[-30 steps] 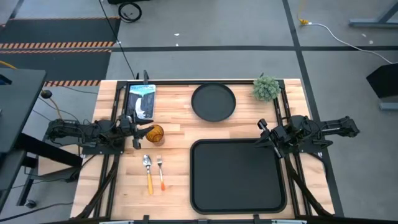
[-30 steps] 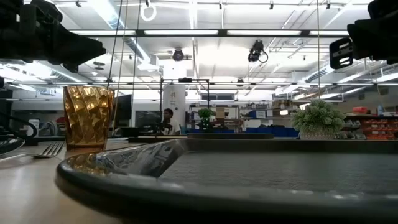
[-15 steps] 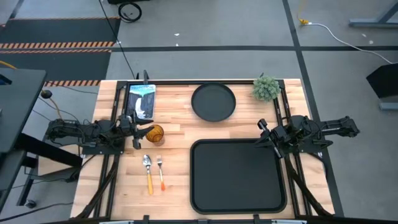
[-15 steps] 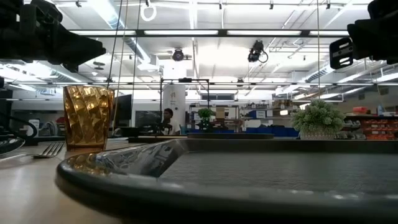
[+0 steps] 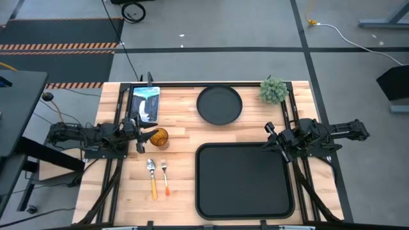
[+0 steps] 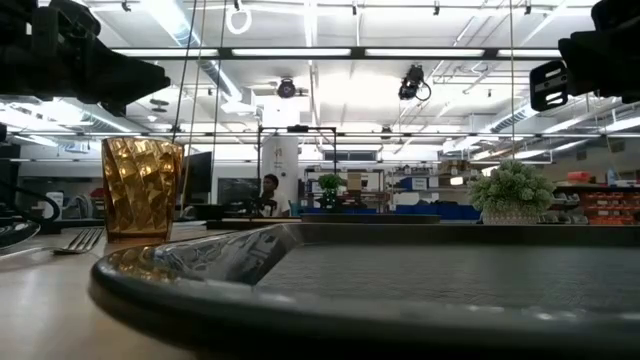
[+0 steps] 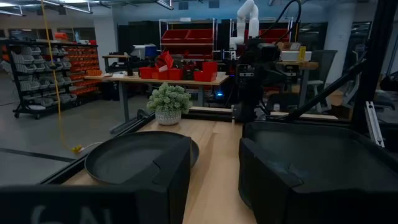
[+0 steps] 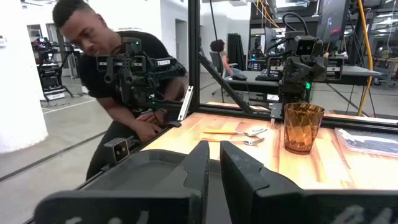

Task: Pick and place plate/cup/fork/spoon on tray

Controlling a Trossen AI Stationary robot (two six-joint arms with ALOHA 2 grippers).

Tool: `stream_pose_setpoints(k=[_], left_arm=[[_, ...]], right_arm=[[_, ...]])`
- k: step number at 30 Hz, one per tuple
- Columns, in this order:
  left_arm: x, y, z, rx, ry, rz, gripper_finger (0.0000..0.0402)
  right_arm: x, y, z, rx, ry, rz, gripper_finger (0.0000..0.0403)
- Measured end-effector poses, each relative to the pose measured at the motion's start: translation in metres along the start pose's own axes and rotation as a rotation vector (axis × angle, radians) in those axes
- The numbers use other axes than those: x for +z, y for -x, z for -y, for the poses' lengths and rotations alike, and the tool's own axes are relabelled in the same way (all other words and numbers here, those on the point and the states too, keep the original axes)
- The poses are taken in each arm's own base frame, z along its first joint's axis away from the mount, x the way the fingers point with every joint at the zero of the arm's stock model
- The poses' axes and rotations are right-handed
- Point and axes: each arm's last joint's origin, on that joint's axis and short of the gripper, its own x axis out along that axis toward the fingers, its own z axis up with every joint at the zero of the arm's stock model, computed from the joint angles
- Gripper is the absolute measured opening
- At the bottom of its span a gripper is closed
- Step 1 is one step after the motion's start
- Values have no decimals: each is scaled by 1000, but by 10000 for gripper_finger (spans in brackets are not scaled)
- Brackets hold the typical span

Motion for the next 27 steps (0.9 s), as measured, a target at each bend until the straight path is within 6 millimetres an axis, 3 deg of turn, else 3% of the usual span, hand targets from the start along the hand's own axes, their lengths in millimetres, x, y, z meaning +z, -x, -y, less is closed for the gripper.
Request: stream_pose_setpoints(k=[24, 27], left_arm=[[0, 0, 0, 0, 1, 0, 144], [0, 0, 0, -2, 90, 0, 144]], right_arm=[[0, 0, 0, 0, 0, 0, 45], [0, 0, 0, 0, 0, 0, 45]])
